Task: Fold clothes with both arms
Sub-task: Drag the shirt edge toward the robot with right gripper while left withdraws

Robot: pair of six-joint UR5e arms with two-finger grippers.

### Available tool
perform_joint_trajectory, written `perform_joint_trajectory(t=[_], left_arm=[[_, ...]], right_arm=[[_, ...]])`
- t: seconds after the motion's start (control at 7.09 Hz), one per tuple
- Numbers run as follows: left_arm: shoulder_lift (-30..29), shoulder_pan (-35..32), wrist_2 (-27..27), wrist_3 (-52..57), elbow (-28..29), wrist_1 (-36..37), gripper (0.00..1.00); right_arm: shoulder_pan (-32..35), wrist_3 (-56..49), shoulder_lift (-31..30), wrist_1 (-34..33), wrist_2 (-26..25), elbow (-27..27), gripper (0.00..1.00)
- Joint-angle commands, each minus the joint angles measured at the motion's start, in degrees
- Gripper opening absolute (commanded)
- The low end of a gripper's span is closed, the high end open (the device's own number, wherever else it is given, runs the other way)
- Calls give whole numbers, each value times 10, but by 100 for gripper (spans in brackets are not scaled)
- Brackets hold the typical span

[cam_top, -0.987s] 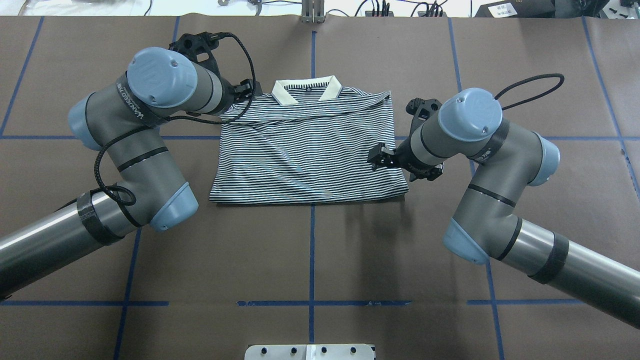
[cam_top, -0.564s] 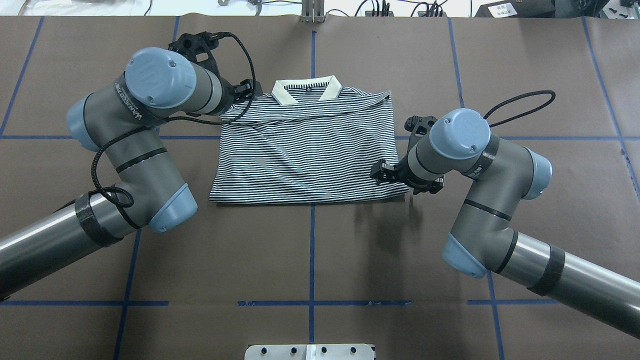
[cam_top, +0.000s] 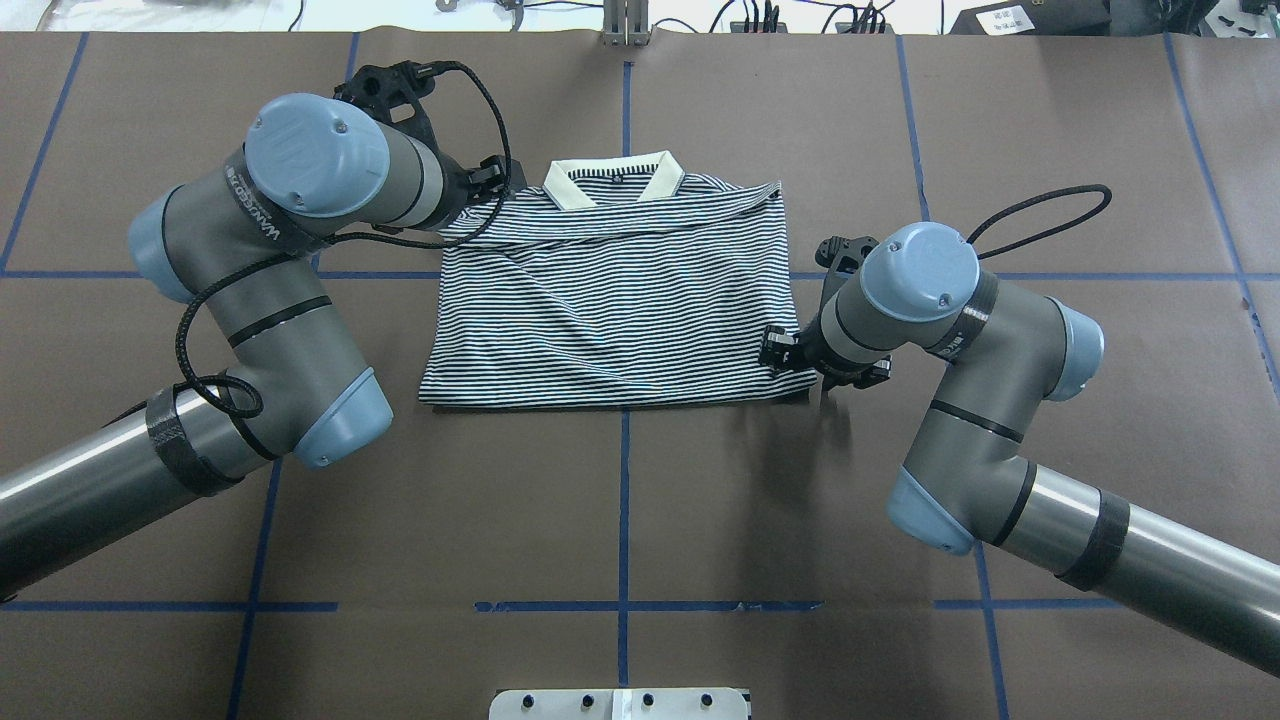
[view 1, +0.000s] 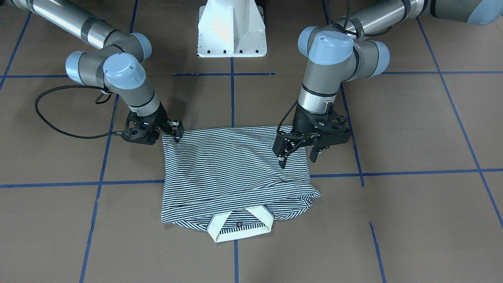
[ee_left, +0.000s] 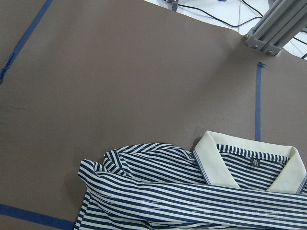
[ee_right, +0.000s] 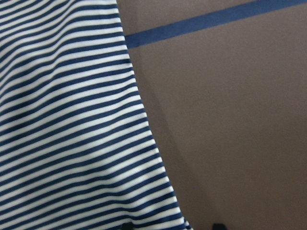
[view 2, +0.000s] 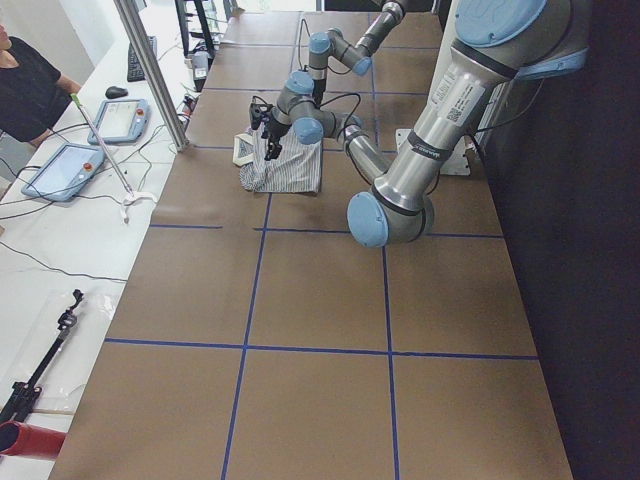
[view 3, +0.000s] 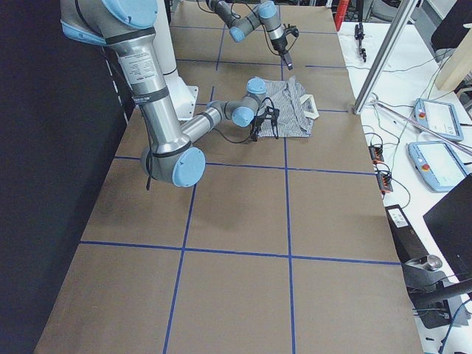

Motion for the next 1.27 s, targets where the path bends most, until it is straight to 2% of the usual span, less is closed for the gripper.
perform_joint_trajectory(t=[0.0,0.56,0.71,0.99,1.13], left_arm=[[1,0,0,-1,-1,0,100],[-2,1,0,-2,-1,0,100],[-4,2,0,-2,-1,0,100],[-5,2,0,-6,-1,0,100],[-5,3,0,-6,-1,0,100]], right_arm=[[8,0,5,-30,7,11,0],[12,-1,-4,-31,9,30,0],[11,0,-38,-35,10,77,0],[-51,10,-142,-56,22,202,0],[-88,18,-196,-56,27,241,0]])
